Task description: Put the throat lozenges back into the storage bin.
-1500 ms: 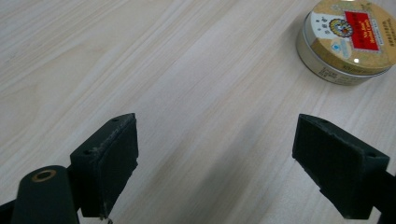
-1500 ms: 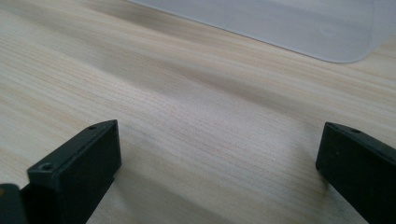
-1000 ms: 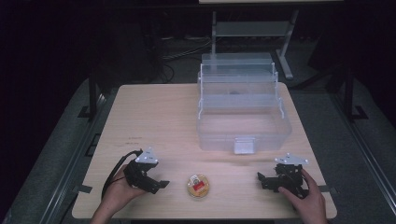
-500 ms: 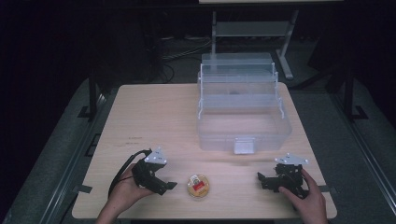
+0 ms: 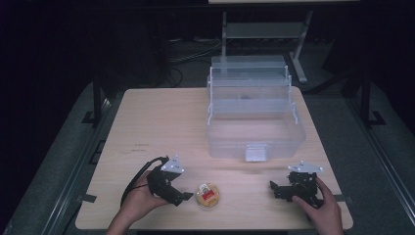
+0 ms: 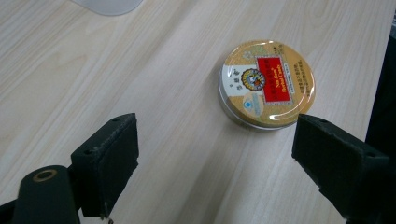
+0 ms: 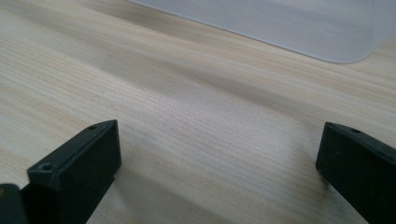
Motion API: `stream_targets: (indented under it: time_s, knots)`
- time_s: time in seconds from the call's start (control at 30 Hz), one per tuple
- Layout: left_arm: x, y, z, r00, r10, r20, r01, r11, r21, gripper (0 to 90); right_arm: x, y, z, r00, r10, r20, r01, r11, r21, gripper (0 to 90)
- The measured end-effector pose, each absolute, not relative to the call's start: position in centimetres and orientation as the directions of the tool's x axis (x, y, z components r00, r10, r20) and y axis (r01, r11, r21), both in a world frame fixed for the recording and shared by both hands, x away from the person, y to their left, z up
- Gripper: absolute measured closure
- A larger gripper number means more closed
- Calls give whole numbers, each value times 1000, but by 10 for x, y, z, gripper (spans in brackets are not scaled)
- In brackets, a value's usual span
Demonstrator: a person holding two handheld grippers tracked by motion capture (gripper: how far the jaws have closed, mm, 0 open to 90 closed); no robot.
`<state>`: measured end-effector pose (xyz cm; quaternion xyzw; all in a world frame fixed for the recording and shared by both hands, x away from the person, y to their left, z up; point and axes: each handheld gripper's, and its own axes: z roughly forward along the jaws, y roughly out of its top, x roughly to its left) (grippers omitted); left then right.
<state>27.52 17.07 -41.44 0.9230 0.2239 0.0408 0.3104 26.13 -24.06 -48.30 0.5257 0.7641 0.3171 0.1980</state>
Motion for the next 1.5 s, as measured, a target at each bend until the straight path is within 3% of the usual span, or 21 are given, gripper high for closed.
stream_targets:
  time_s: [1.5]
  knots:
    - [278, 109, -422, 952, 301, -60, 287, -803, 522, 140, 261, -240, -483, -371, 928, 32, 678, 247, 692, 0]
